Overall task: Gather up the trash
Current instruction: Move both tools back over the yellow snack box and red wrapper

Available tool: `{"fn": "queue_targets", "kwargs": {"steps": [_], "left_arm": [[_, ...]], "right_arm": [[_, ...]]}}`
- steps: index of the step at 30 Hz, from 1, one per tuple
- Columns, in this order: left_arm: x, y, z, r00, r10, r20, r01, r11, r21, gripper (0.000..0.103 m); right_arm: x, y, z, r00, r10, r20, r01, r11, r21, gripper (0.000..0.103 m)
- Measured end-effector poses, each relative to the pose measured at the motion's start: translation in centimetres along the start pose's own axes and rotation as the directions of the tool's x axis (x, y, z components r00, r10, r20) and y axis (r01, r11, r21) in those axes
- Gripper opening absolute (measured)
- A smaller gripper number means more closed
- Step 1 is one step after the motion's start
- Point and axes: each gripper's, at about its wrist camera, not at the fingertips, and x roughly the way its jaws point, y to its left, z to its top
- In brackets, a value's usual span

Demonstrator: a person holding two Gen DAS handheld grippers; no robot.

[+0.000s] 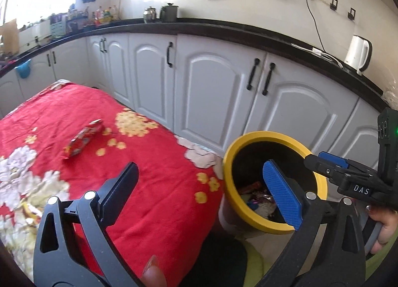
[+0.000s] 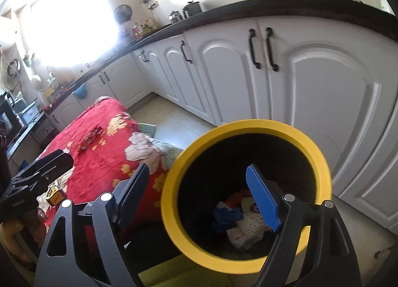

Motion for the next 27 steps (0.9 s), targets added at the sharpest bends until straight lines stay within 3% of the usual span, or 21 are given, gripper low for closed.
{"fn": "queue_targets", "kwargs": {"steps": [27], "left_arm": [[-5.4,10.2,-1.8,0.984,0.177,0.013,-0.172,0.973,-0.153,0.092]], "right_arm": [[3.1,12.3,1.7,0.988,0.15,-0.04,-0.154,0.977,-0.149,0.085]]}}
